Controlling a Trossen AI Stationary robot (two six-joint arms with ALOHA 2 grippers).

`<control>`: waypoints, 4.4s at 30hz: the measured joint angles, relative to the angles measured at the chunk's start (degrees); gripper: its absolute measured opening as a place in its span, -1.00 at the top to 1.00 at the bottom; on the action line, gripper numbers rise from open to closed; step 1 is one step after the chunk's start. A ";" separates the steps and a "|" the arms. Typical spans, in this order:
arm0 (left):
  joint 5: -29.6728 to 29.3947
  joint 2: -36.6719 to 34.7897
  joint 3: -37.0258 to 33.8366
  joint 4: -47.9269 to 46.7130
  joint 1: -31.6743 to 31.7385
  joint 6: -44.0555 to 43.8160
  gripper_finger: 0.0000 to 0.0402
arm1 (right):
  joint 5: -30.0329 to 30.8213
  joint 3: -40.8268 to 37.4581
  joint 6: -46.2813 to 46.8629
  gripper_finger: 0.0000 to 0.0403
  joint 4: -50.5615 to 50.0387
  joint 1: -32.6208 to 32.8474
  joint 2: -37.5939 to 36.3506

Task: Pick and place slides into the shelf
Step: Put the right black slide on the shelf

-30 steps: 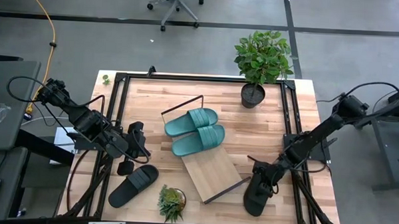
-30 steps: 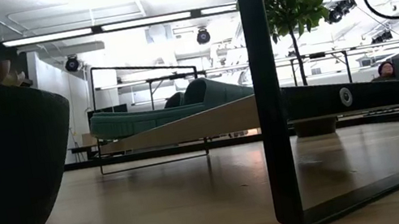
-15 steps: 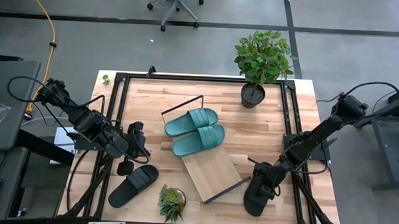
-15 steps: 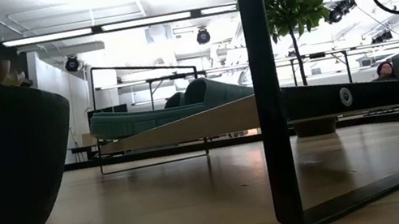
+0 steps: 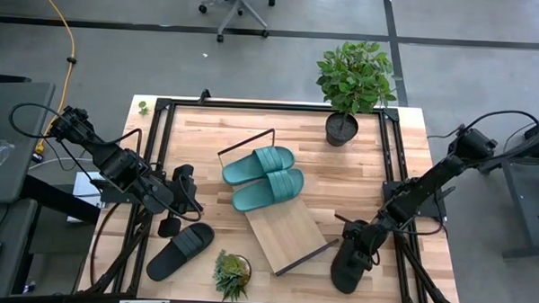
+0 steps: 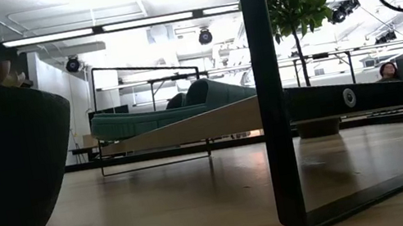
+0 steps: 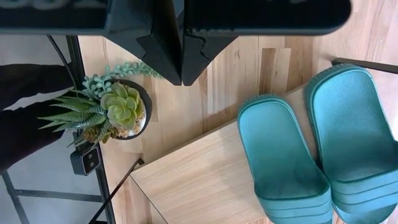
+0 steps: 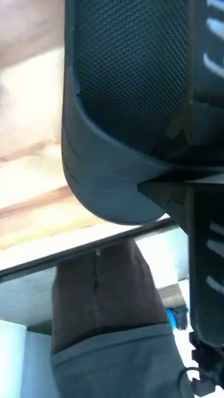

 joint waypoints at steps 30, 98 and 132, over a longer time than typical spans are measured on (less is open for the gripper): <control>-0.09 0.02 0.02 -0.04 0.00 0.31 1.00 | 4.52 -0.02 12.23 1.00 -6.75 0.01 -28.24; -2.30 0.02 0.02 -0.04 0.00 2.71 1.00 | 27.14 8.89 9.96 1.00 -7.57 -0.04 -44.41; -3.02 0.02 0.02 0.11 0.00 2.67 1.00 | 47.69 49.03 10.21 1.00 -60.24 -0.07 -35.85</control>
